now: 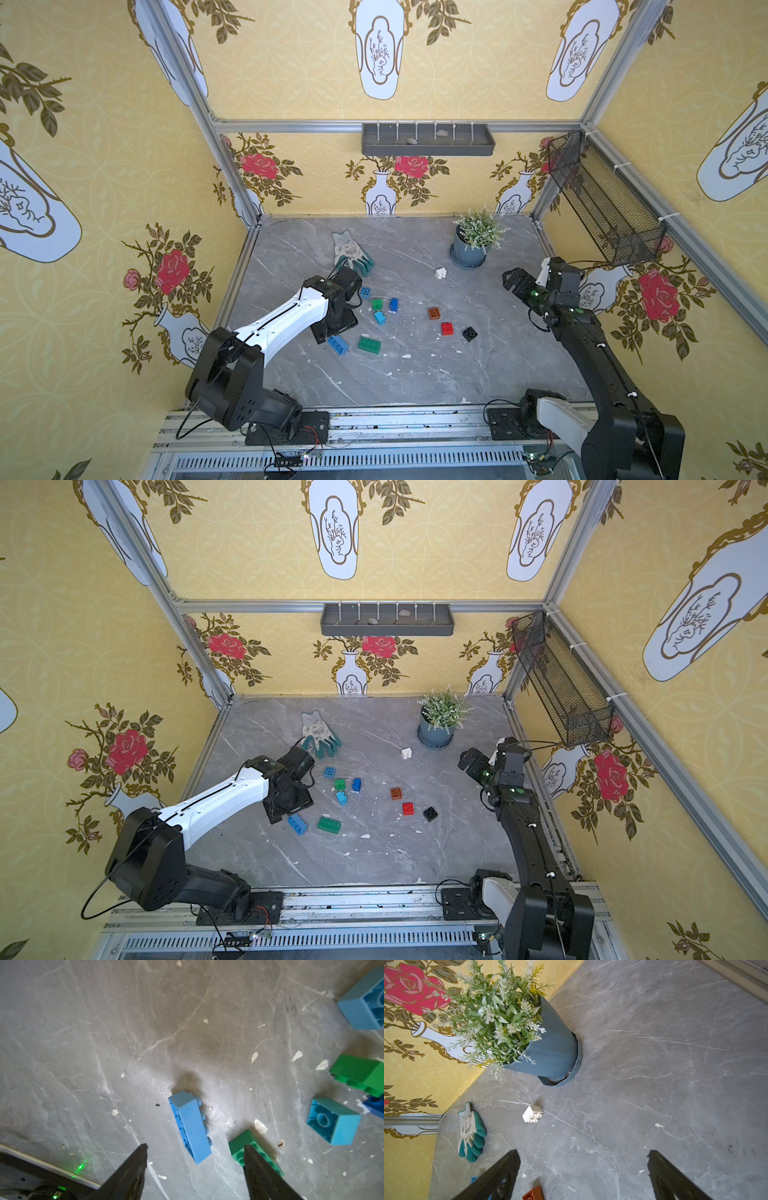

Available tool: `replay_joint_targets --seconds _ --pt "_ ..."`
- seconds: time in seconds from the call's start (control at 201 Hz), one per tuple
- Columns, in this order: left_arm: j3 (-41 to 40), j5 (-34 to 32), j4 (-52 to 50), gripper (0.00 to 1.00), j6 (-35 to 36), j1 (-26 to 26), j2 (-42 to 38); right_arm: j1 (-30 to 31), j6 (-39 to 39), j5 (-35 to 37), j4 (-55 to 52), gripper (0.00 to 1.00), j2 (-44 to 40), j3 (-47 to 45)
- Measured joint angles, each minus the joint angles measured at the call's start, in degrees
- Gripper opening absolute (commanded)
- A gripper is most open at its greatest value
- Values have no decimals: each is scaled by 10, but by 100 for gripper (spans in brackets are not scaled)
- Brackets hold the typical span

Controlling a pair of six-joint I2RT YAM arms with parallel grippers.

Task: Assemble the number 1 with lego
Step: Pick up the lego brick from the center of the board.

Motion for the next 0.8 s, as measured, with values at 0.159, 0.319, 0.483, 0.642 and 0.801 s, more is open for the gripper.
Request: replay_joint_targets --seconds 0.159,0.319,0.483,0.642,0.801 --pt "2 0 5 68 7 0 41 0 4 2 0 98 -1 -7" --pt "0 1 14 63 8 1 63 0 4 13 0 98 -2 -7" --pt "-6 2 25 58 11 6 79 0 4 15 0 98 -6 -7" --pt "-15 13 42 52 17 17 87 0 5 16 0 98 -6 -7" --pt "-31 21 62 47 21 22 90 0 5 16 0 98 -4 -7"
